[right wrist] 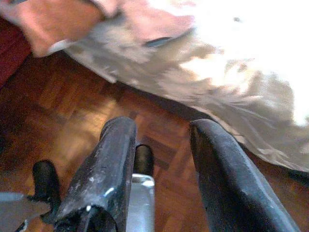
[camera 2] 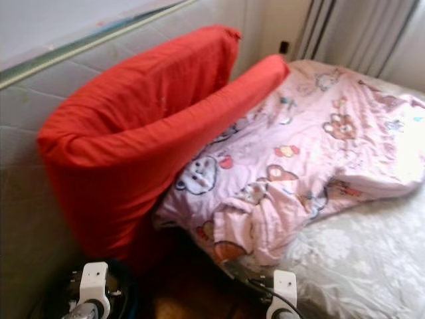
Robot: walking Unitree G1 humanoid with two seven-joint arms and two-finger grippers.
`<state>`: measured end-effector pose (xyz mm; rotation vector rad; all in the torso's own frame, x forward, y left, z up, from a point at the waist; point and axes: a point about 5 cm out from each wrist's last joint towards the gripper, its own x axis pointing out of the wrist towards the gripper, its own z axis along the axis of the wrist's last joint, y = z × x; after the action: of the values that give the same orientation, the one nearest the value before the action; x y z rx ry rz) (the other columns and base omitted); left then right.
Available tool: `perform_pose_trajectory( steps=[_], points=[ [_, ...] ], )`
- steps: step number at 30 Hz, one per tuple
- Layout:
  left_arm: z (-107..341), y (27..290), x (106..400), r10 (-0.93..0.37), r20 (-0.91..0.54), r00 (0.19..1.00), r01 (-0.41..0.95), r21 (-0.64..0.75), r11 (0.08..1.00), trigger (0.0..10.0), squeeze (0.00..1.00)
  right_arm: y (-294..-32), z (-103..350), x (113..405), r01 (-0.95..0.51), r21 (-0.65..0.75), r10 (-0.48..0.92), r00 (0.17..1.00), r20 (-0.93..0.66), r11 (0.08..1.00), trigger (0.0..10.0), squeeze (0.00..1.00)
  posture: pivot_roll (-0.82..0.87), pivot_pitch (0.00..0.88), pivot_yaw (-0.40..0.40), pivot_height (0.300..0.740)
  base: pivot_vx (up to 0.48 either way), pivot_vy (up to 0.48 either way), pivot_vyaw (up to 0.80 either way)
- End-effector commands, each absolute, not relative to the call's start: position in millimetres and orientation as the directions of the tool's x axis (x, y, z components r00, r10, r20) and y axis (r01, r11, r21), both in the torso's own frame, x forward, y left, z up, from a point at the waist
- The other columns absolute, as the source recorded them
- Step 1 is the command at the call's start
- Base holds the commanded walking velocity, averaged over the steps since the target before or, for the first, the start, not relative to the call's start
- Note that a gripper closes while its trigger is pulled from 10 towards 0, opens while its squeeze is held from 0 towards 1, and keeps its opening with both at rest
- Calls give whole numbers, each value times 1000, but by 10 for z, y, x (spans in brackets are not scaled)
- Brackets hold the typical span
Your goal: Clean up the room
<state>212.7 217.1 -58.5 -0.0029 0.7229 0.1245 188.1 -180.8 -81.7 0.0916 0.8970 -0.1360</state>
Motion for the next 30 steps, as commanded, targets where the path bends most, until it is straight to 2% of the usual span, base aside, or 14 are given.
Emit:
perform_pose_trajectory(
  steps=[1, 30],
  points=[
    [-604, 2161, 2102, 109, -669, 736, -114, 37, 993, 10000, 0, -1841, -826, 1852, 171, 17, -93, 615, -783, 985, 10000, 0, 129, 91, -13, 740, 285, 0, 0],
    [-590, 2165, 2118, 109, -659, 744, -105, 45, 993, 10000, 0, -1838, -787, 1924, 172, 25, -92, 639, -764, 985, 10000, 0, 134, 103, -10, 740, 298, 0, 0]
  ],
)
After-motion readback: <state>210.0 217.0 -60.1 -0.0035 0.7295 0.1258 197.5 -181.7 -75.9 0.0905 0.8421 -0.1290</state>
